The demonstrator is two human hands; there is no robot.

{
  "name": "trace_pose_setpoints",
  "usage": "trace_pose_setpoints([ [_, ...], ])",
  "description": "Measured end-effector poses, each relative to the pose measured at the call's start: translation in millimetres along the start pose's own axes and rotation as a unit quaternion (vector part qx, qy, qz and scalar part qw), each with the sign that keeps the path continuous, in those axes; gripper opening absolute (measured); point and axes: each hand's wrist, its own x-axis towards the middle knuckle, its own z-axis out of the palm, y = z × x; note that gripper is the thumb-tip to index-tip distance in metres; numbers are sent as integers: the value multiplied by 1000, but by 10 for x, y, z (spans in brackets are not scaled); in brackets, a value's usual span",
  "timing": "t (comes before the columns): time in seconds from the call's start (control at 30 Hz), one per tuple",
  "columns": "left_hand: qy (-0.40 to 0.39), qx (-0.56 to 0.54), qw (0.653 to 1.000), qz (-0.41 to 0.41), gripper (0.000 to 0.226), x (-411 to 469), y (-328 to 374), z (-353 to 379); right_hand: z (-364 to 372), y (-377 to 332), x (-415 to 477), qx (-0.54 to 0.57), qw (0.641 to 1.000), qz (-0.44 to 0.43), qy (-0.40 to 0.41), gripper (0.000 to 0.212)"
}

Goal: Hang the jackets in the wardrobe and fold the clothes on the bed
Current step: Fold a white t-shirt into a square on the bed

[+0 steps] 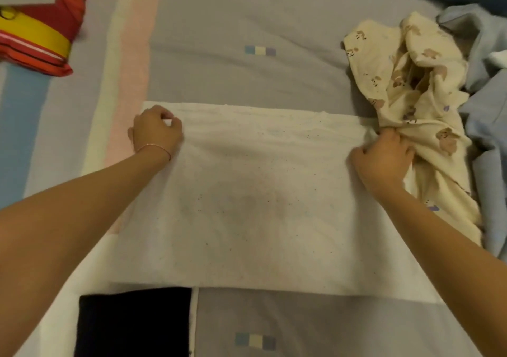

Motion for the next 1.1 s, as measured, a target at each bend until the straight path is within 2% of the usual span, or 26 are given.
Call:
trace_pose_setpoints([
  [0.07,-15,47,993,112,17,27,132,18,19,-104,42,7,999,-37,2,37],
  [0.1,-46,45,987,145,18,41,194,53,21,-148,76,23,999,-43,1,36],
  [0.2,-171,43,970,170,27,94,331,197,44,-268,225,73,993,-72,-51,41],
  [0.27,-214,18,964,157,22,129,432,287,76,-365,326,31,986,-108,-123,45],
  [0.33,-222,-47,963,143,18,156,526,348,109,-469,418,8,978,-135,-159,40],
  [0.43,-205,-105,965,122,21,219,626,411,120,-546,588,40,978,-122,-162,28],
  [0.5,-186,-101,969,125,20,239,629,437,143,-538,633,62,979,-98,-167,28],
  [0.57,-143,-48,977,154,21,186,610,441,194,-538,544,37,986,-97,-130,28],
  [0.6,-101,5,975,198,23,110,599,452,241,-528,443,15,989,-123,-85,33],
  [0.67,-42,80,938,334,35,-124,590,516,313,-573,156,13,969,-245,-11,47],
  [0.73,-96,141,877,450,52,-394,581,627,418,-621,-121,-9,910,-409,-67,57],
  [0.77,-137,195,850,470,60,-471,550,684,485,-588,-192,-45,875,-470,-103,62],
  [0.8,-168,243,838,459,66,-483,481,724,528,-505,-198,-82,856,-495,-123,66],
  [0.83,-177,269,842,432,68,-435,395,732,533,-391,-144,-103,860,-484,-121,69],
  [0.87,-168,278,858,399,66,-337,304,709,518,-257,-54,-108,883,-444,-104,68],
  [0.93,-148,276,898,309,60,-127,107,599,449,44,161,-111,941,-306,-89,62],
  [1.0,-162,269,926,212,58,61,-30,461,322,178,337,-123,967,-184,-126,62],
  [1.03,-167,276,929,180,59,83,-47,405,280,158,340,-126,971,-159,-123,63],
  [1.1,-158,296,928,160,63,-76,29,366,264,-11,164,-114,977,-162,-81,61],
])
